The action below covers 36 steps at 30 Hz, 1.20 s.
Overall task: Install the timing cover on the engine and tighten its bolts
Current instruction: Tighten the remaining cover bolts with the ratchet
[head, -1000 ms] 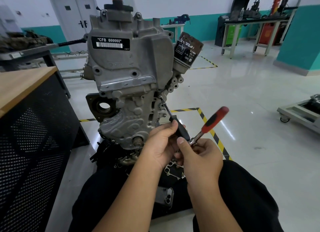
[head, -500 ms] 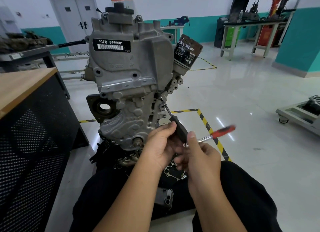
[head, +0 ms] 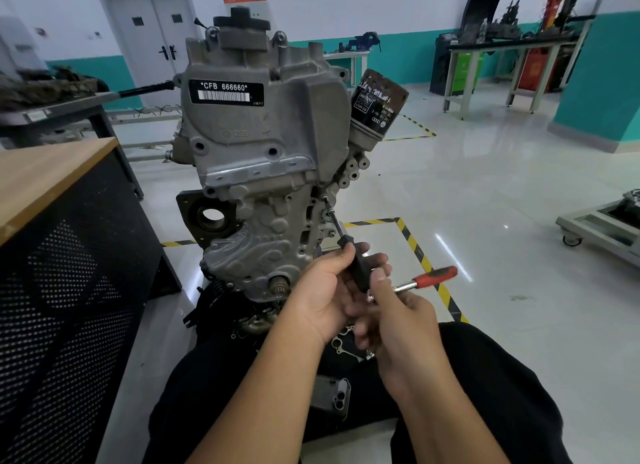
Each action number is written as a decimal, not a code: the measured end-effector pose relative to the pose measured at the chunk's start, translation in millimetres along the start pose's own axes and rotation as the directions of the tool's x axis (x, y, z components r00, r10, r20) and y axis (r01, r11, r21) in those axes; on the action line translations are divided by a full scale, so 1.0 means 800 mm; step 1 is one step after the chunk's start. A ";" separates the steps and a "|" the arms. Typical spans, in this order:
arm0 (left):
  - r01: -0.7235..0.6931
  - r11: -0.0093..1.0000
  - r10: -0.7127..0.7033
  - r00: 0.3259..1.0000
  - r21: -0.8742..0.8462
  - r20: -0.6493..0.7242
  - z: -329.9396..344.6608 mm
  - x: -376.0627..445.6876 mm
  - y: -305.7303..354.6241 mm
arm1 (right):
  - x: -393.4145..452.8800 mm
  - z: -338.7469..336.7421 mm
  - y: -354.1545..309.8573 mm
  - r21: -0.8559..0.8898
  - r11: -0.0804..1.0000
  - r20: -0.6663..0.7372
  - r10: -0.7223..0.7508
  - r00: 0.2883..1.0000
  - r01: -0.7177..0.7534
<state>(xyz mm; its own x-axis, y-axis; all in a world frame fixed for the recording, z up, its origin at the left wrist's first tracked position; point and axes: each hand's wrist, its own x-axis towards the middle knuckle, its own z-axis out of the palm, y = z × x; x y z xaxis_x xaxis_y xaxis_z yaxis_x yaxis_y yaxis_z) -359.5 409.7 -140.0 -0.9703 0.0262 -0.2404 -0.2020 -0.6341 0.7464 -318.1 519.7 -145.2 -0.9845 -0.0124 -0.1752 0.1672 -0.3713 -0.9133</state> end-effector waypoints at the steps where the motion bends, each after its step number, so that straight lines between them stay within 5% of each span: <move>1: -0.004 1.000 0.004 1.000 -0.005 -0.012 0.001 0.000 -0.001 | 0.000 0.000 0.000 -0.032 0.999 0.006 0.003 1.000 -0.003; 5: -0.029 0.999 0.028 0.998 -0.018 -0.054 0.009 0.004 -0.004 | 0.003 -0.002 0.008 -0.541 0.799 -0.071 -0.355 0.932 0.263; 7: -0.050 0.999 0.050 0.996 0.004 -0.069 0.010 0.005 -0.005 | 0.001 -0.001 0.014 -0.595 0.747 -0.094 -0.431 0.897 0.297; 9: -0.055 0.999 0.055 0.997 0.002 -0.045 0.009 0.004 -0.005 | 0.000 0.001 0.013 -0.412 0.880 -0.129 -0.312 0.941 0.235; 11: -0.013 1.000 0.013 1.000 0.008 -0.012 0.005 -0.001 -0.004 | 0.000 0.001 0.004 0.009 1.000 -0.077 -0.020 0.997 0.021; 13: -0.002 1.000 0.001 1.000 0.018 0.002 -0.002 0.000 -0.004 | 0.002 -0.001 -0.006 0.277 0.943 0.047 0.177 0.983 -0.183; 14: -0.014 0.999 0.014 1.000 0.033 -0.009 -0.004 0.001 -0.005 | 0.004 -0.003 -0.007 0.236 0.956 0.069 0.163 0.984 -0.175; 16: -0.036 0.997 0.039 0.998 0.069 -0.049 -0.004 0.003 -0.006 | 0.005 -0.007 -0.003 -0.156 0.986 0.017 -0.057 0.998 0.059; 18: -0.062 0.994 0.069 0.994 0.089 -0.080 -0.003 0.005 -0.007 | 0.004 -0.008 0.005 -0.552 0.777 -0.006 -0.366 0.931 0.302; 19: -0.073 0.992 0.080 0.994 0.098 -0.075 -0.002 0.004 -0.006 | 0.002 -0.005 0.008 -0.604 0.719 -0.007 -0.436 0.900 0.344; 21: -0.060 0.994 0.064 0.997 0.093 -0.041 -0.002 0.001 -0.003 | -0.002 0.002 0.011 -0.419 0.856 -0.067 -0.361 0.930 0.302; 23: -0.009 0.999 0.009 1.000 0.033 0.010 -0.003 -0.005 0.001 | -0.006 0.006 -0.001 0.140 0.990 -0.022 -0.017 1.000 0.020; 24: 0.000 1.000 -0.001 0.999 0.011 0.045 -0.003 -0.007 0.003 | -0.006 0.006 -0.009 0.411 0.896 0.108 0.133 0.985 -0.166; 26: -0.020 0.999 0.018 0.998 0.037 0.063 -0.005 -0.009 0.005 | -0.003 0.000 -0.021 0.564 0.762 0.220 0.235 0.947 -0.320; 27: -0.044 0.997 0.041 0.998 0.066 0.052 -0.004 -0.010 0.004 | -0.002 -0.004 -0.022 0.473 0.842 0.196 0.187 0.963 -0.260; 29: -0.073 0.992 0.072 0.997 0.105 0.010 0.001 -0.008 0.000 | 0.002 -0.010 -0.013 -0.036 0.995 0.030 -0.096 0.995 0.097; 30: -0.076 0.989 0.077 0.997 0.127 -0.005 0.006 -0.009 -0.002 | 0.001 -0.011 -0.011 -0.319 0.911 -0.024 -0.284 0.958 0.262; 32: -0.065 0.989 0.069 0.997 0.135 -0.025 0.012 -0.012 -0.007 | 0.000 -0.006 -0.002 -0.444 0.832 -0.082 -0.408 0.909 0.333; 34: -0.015 1.000 0.014 1.000 0.019 0.022 0.013 -0.016 -0.005 | -0.003 0.000 -0.009 0.133 0.987 -0.034 -0.089 0.995 0.093; 36: 0.002 0.997 0.004 0.997 -0.083 0.073 0.010 -0.015 -0.003 | -0.004 0.002 -0.021 0.570 0.781 0.186 0.182 0.966 -0.257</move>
<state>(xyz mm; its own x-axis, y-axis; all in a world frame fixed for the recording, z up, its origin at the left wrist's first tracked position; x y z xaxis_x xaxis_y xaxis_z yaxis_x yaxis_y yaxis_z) -348.0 417.6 -134.0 -0.9783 0.0798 -0.1912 -0.1920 -0.6963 0.6916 -318.1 524.3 -128.5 -0.9302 -0.2522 -0.2667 0.3526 -0.8158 -0.4585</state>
